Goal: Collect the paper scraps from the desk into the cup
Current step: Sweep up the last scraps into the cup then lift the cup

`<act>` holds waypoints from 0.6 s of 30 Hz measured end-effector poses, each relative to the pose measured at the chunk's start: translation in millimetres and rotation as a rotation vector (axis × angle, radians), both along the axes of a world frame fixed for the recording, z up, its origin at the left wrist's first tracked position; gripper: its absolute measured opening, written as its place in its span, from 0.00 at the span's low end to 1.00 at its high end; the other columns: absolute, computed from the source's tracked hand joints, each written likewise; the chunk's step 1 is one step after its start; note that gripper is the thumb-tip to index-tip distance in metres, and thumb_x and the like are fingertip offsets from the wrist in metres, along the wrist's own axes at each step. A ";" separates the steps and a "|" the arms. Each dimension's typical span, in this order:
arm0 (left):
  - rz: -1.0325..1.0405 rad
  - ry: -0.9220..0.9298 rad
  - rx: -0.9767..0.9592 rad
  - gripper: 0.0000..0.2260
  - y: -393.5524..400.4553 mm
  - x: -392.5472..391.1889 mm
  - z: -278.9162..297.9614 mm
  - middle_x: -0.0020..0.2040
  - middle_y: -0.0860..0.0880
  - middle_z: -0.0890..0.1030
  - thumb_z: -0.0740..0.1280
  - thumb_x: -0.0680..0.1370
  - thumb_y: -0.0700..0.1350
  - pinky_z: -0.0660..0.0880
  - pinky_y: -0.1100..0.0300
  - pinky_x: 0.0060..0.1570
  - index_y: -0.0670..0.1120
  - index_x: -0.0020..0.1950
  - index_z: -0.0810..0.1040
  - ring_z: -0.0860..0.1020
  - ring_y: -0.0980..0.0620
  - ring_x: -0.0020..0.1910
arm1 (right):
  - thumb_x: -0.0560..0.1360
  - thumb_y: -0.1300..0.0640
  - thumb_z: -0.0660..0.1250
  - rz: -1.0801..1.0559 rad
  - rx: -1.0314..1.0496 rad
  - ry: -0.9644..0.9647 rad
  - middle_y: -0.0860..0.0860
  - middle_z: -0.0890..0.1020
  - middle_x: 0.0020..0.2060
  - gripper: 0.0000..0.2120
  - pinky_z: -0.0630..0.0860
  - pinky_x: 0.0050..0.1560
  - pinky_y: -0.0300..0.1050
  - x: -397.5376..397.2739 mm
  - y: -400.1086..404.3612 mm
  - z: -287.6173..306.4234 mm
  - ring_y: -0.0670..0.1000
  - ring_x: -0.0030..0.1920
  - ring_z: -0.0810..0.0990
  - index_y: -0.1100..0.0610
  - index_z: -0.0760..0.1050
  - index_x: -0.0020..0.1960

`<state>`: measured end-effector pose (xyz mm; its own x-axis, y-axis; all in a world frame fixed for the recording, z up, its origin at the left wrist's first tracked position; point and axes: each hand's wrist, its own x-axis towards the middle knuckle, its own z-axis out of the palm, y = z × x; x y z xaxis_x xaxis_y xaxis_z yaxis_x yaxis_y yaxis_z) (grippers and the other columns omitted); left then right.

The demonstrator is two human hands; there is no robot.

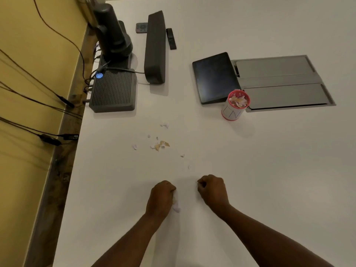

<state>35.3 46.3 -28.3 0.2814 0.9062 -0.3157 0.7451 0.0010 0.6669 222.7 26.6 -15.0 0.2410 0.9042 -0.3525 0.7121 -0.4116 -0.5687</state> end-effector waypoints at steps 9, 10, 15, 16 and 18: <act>-0.028 0.020 0.187 0.06 43.7 25.5 3.6 0.41 0.47 0.84 0.68 0.72 0.33 0.76 0.62 0.44 0.42 0.42 0.84 0.80 0.52 0.42 | 0.69 0.58 0.73 -0.363 0.186 0.187 0.47 0.85 0.36 0.02 0.75 0.38 0.33 87.8 102.5 51.2 0.40 0.35 0.80 0.54 0.85 0.39; -0.028 0.016 0.190 0.06 49.6 30.7 4.3 0.41 0.46 0.84 0.68 0.72 0.33 0.76 0.62 0.45 0.42 0.42 0.83 0.81 0.51 0.43 | 0.69 0.58 0.73 -0.398 0.213 0.186 0.47 0.85 0.37 0.02 0.77 0.42 0.37 97.0 115.6 56.0 0.43 0.38 0.80 0.53 0.84 0.39; -0.036 0.011 0.187 0.06 72.0 52.1 5.8 0.44 0.45 0.84 0.68 0.72 0.33 0.75 0.62 0.50 0.41 0.44 0.83 0.81 0.48 0.47 | 0.70 0.54 0.71 -0.443 0.320 0.057 0.53 0.85 0.40 0.06 0.79 0.47 0.46 136.8 171.6 71.3 0.51 0.44 0.81 0.55 0.84 0.41; -0.043 0.008 0.186 0.06 75.2 56.3 6.8 0.44 0.45 0.84 0.68 0.72 0.33 0.74 0.63 0.50 0.40 0.44 0.83 0.81 0.48 0.47 | 0.71 0.53 0.70 -0.428 0.334 0.031 0.55 0.85 0.39 0.08 0.80 0.47 0.48 143.2 181.0 73.4 0.52 0.43 0.82 0.57 0.84 0.41; -0.058 0.002 0.184 0.05 82.4 65.1 9.3 0.45 0.44 0.84 0.68 0.72 0.33 0.73 0.65 0.48 0.40 0.44 0.83 0.81 0.48 0.47 | 0.72 0.52 0.69 -0.389 0.359 -0.032 0.54 0.84 0.36 0.10 0.79 0.45 0.46 153.5 196.8 76.0 0.52 0.39 0.81 0.59 0.83 0.42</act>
